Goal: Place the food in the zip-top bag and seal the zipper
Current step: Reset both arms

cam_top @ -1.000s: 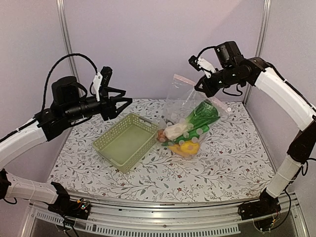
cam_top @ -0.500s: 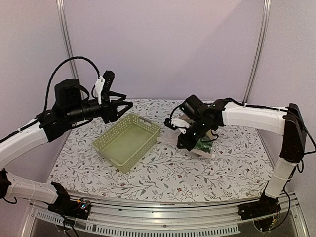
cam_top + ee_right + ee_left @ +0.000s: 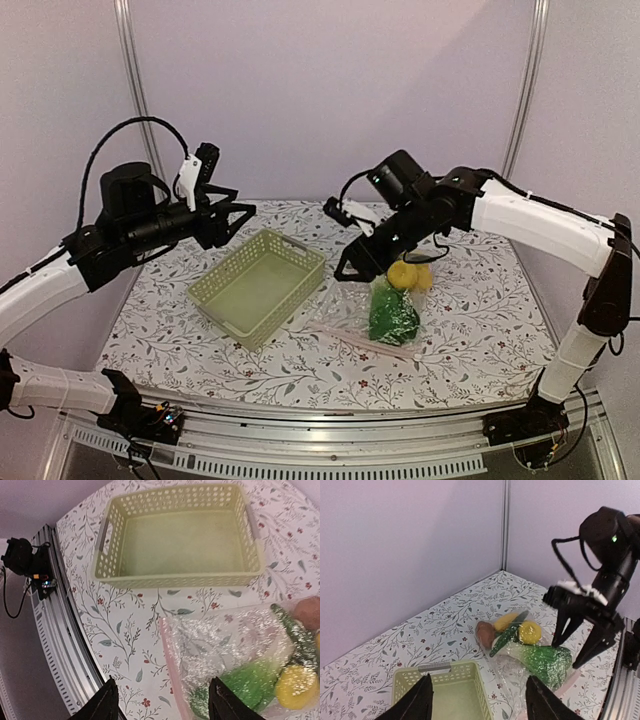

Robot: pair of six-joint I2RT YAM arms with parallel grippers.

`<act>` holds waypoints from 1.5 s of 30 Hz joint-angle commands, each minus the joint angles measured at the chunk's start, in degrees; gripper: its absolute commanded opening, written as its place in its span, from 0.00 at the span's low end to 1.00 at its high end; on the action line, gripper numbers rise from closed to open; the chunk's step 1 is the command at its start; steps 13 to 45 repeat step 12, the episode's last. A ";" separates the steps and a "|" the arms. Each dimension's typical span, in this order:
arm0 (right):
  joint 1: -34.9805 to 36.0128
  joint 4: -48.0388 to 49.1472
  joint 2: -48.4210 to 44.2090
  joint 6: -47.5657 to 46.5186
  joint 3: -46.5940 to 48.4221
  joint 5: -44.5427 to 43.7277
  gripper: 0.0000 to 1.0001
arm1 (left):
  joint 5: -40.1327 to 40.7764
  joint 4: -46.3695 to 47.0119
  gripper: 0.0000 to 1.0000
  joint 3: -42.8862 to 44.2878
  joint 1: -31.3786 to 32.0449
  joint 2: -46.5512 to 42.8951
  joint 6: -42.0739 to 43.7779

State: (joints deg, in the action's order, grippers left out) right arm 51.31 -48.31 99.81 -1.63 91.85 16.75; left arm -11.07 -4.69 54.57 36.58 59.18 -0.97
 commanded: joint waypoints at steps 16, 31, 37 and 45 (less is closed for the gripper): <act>-13.43 21.27 -24.61 9.92 -1.45 -44.13 0.99 | 22.49 -3.77 0.64 15.84 -2.54 6.10 0.77; -13.43 21.27 -24.61 9.92 -1.45 -44.13 0.99 | 22.49 -3.77 0.64 15.84 -2.54 6.10 0.77; -13.43 21.27 -24.61 9.92 -1.45 -44.13 0.99 | 22.49 -3.77 0.64 15.84 -2.54 6.10 0.77; -13.43 21.27 -24.61 9.92 -1.45 -44.13 0.99 | 22.49 -3.77 0.64 15.84 -2.54 6.10 0.77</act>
